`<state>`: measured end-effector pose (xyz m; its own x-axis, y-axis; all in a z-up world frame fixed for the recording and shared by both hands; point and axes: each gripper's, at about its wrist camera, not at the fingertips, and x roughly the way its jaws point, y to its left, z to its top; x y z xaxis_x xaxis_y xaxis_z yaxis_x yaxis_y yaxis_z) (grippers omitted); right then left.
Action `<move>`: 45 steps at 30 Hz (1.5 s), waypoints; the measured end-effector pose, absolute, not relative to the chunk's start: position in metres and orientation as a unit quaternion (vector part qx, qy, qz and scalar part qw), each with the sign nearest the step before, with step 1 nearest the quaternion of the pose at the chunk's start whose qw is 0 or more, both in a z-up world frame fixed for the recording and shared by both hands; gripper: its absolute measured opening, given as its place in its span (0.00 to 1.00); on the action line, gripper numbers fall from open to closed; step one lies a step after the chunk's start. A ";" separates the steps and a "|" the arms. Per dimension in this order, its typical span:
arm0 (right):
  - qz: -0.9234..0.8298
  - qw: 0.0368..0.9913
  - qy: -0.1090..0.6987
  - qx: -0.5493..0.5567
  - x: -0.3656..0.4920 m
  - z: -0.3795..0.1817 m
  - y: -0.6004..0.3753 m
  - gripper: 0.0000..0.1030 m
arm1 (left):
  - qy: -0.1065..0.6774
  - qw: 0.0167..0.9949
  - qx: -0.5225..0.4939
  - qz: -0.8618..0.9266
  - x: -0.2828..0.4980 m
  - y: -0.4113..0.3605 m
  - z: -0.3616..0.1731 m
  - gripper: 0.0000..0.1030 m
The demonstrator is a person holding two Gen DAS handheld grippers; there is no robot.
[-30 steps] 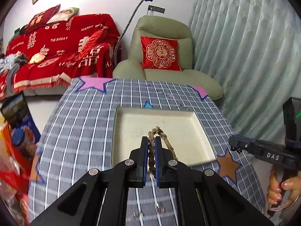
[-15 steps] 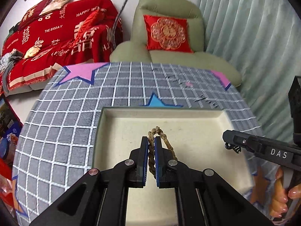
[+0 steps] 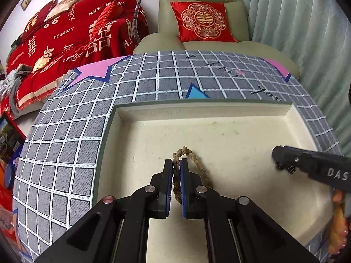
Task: Organize jewelry
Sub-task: 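Carry both items into the grey tray and open both tools, then move both tools back toward the remaining jewelry on the table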
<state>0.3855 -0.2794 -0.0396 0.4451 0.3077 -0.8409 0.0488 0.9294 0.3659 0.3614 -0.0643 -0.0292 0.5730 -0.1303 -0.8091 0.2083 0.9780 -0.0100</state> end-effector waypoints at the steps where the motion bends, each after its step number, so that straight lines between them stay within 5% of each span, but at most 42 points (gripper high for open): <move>1: 0.078 0.833 0.521 0.170 0.386 -0.040 -0.279 0.25 | 0.454 0.885 0.046 -0.092 0.362 -0.065 -0.031 0.16; 3: 0.081 0.833 0.520 0.173 0.386 -0.040 -0.278 0.31 | 0.458 0.883 0.050 -0.088 0.363 -0.066 -0.034 0.16; 6: 0.086 0.833 0.515 0.181 0.384 -0.037 -0.278 0.60 | 0.462 0.882 0.049 -0.080 0.363 -0.065 -0.036 0.16; 14: 0.097 0.842 0.489 0.207 0.378 -0.019 -0.278 0.65 | 0.447 0.890 0.048 -0.079 0.358 -0.064 -0.025 0.18; 15: 0.098 0.843 0.485 0.212 0.377 -0.015 -0.279 0.66 | 0.446 0.890 0.044 -0.080 0.358 -0.063 -0.024 0.44; 16: 0.099 0.844 0.481 0.215 0.375 -0.012 -0.279 0.66 | 0.443 0.892 0.040 -0.076 0.357 -0.062 -0.021 0.94; 17: 0.099 0.846 0.477 0.216 0.373 -0.009 -0.280 0.66 | 0.434 0.898 0.037 -0.065 0.355 -0.060 -0.017 1.00; 27: 0.095 0.853 0.458 0.231 0.343 0.021 -0.291 0.84 | 0.382 0.920 0.040 -0.084 0.319 -0.052 0.024 1.00; 45: 0.083 0.886 0.410 0.200 0.221 0.069 -0.295 0.87 | 0.381 0.921 0.025 -0.073 0.184 0.015 0.038 1.00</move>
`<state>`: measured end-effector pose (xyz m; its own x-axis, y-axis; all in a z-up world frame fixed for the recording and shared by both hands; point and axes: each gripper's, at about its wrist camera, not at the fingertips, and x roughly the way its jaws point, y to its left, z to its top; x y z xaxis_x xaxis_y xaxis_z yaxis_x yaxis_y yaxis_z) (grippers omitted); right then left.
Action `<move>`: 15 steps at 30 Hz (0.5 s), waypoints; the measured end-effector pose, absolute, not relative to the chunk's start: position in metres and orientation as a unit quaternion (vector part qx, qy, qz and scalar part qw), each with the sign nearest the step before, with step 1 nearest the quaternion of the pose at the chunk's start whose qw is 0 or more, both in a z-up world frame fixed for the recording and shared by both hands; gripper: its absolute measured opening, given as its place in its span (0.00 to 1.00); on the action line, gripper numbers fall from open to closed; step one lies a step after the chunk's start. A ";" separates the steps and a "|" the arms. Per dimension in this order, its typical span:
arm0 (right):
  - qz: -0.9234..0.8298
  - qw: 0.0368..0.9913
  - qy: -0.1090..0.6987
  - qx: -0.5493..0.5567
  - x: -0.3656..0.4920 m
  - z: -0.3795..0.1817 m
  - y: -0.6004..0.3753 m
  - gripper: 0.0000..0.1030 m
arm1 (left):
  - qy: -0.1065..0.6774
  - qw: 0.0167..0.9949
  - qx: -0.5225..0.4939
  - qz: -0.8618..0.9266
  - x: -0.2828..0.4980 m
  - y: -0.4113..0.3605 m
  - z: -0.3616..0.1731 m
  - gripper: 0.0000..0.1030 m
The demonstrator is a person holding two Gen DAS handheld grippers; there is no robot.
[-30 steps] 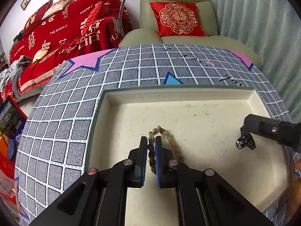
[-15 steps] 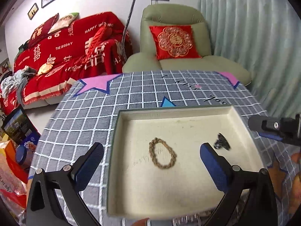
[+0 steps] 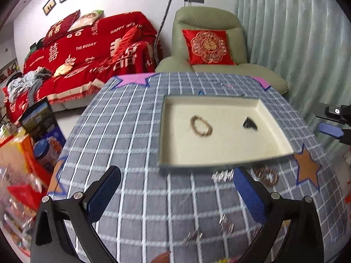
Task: Organize jewelry
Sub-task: 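Move both tools back toward the remaining jewelry on the table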
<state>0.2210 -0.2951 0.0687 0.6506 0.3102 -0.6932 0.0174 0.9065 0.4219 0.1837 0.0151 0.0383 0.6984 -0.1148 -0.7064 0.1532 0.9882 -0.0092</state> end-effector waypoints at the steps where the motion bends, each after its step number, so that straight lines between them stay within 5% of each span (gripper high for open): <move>1: 0.078 0.887 0.415 0.189 0.216 0.068 -0.293 0.87 | 0.380 0.922 0.026 -0.067 0.177 0.017 0.036 1.00; 15: 0.060 0.865 0.478 0.142 0.148 0.021 -0.290 0.87 | 0.411 0.906 0.078 -0.067 0.131 0.024 -0.015 1.00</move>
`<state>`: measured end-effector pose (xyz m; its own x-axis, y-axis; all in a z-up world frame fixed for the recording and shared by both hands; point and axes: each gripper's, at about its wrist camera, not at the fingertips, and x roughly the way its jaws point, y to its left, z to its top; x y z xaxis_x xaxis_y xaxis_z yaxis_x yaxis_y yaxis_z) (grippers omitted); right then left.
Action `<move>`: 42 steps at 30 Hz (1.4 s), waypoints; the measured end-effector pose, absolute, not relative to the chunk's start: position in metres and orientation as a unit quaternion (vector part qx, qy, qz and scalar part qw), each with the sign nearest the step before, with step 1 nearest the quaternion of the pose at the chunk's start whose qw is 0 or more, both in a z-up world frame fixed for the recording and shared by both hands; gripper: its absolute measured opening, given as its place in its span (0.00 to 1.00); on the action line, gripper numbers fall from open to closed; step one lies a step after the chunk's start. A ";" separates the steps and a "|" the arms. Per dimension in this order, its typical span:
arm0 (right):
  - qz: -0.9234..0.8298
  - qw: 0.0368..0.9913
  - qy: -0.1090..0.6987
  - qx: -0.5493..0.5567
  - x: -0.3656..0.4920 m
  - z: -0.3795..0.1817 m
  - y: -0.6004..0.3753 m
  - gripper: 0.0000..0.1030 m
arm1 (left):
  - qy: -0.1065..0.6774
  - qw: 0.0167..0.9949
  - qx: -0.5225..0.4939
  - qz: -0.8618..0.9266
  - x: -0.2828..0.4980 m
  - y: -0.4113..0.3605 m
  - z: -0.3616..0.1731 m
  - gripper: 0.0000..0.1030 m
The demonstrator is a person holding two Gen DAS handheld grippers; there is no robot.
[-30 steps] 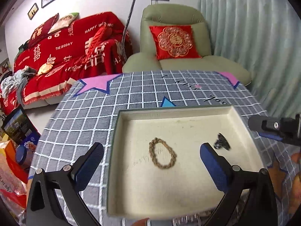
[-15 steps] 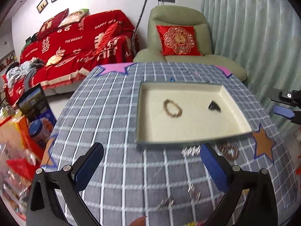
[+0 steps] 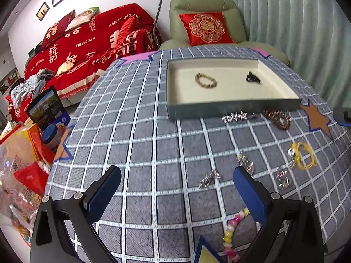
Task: Organize jewelry
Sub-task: 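Move both tools back toward the remaining jewelry on the table, then grasp the silver charm with the left tool while the right tool grasps the yellow cord bracelet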
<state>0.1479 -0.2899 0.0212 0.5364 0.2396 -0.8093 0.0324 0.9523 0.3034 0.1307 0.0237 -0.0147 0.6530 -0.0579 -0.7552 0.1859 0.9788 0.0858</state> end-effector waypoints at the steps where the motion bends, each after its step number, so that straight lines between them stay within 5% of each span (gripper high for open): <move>1: 0.058 0.863 0.482 0.136 0.145 0.017 -0.288 0.87 | 0.414 0.904 0.077 -0.067 0.130 0.025 -0.018 1.00; 19: 0.036 0.851 0.523 0.037 0.140 -0.021 -0.264 0.87 | 0.437 0.889 0.104 -0.089 0.137 0.014 -0.039 0.94; 24: 0.040 0.848 0.529 0.000 0.145 -0.029 -0.253 0.74 | 0.441 0.885 0.112 -0.096 0.141 0.011 -0.042 0.83; 29: 0.043 0.846 0.531 -0.028 0.149 -0.036 -0.244 0.68 | 0.446 0.883 0.107 -0.100 0.145 0.012 -0.046 0.83; 37: 0.055 0.848 0.525 -0.041 0.153 -0.037 -0.234 0.64 | 0.447 0.878 0.109 -0.128 0.145 0.002 -0.044 0.60; 42: 0.069 0.847 0.524 -0.048 0.150 -0.035 -0.226 0.41 | 0.451 0.874 0.103 -0.151 0.142 -0.003 -0.043 0.37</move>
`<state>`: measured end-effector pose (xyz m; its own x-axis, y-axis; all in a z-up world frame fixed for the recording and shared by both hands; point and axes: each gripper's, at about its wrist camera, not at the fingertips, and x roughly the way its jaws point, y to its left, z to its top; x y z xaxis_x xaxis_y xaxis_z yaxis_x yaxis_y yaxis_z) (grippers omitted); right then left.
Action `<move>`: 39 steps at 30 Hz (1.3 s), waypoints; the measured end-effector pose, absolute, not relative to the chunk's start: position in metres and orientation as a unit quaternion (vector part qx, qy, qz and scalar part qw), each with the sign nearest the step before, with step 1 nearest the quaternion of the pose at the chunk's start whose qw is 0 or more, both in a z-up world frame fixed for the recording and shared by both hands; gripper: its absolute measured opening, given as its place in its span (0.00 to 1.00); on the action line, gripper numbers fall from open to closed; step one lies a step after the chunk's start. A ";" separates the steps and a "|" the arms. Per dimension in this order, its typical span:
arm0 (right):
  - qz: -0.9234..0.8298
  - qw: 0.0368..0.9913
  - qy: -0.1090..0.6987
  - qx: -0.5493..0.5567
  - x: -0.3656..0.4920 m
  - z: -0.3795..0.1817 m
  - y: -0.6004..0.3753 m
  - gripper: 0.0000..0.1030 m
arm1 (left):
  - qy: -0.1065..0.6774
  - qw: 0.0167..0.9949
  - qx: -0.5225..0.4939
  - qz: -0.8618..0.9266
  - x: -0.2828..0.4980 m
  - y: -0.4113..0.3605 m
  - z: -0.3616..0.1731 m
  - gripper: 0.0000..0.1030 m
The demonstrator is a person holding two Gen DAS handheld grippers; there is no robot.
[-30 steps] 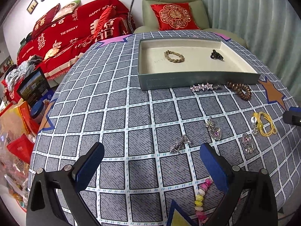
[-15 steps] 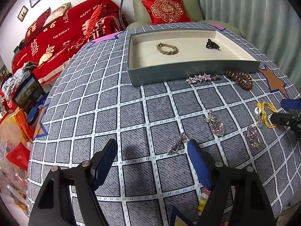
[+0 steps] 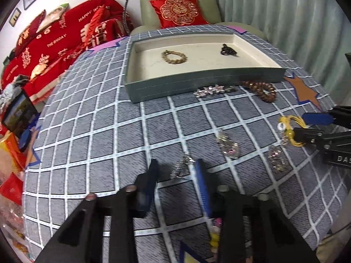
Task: Organize jewelry
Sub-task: 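Grasp the silver charm with the left tool while the right tool grasps the yellow cord bracelet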
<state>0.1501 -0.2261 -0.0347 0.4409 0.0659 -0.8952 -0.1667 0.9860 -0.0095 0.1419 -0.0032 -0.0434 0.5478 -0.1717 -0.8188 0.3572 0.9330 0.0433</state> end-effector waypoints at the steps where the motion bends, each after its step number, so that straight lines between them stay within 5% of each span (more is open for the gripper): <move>1: 0.071 0.847 0.524 -0.049 0.150 -0.035 -0.224 0.38 | 0.450 0.873 0.103 -0.154 0.141 -0.004 -0.043 0.25; 3: 0.074 0.847 0.524 -0.051 0.148 -0.033 -0.221 0.08 | 0.450 0.873 0.102 -0.156 0.140 -0.006 -0.043 0.23; 4: 0.072 0.847 0.524 -0.053 0.147 -0.033 -0.220 0.06 | 0.450 0.873 0.101 -0.156 0.139 -0.004 -0.043 0.23; 39: 0.096 0.886 0.447 0.080 0.142 0.063 -0.265 0.06 | 0.389 0.907 -0.002 -0.160 0.136 0.019 0.046 0.23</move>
